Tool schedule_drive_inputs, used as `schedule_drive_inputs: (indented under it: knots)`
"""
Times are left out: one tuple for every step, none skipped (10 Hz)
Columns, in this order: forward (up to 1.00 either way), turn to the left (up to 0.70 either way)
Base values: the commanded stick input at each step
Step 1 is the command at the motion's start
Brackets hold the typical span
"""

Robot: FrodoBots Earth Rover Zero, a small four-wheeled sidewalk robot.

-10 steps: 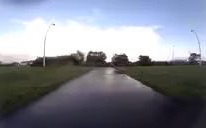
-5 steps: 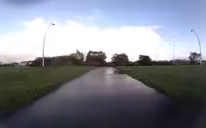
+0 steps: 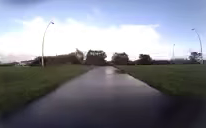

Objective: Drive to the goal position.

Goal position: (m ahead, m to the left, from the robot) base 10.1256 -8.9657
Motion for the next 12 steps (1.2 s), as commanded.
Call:
schedule_drive_inputs:
  knots:
    - [0.45, 0.00]
    - [0.45, 0.00]
    - [0.45, 0.00]
    - [0.45, 0.00]
    - [0.45, 0.00]
    - [0.45, 0.00]
    - [0.45, 0.00]
    - [0.45, 0.00]
    - [0.45, 0.00]
    - [0.45, 0.00]
    - [0.45, 0.00]
    - [0.45, 0.00]
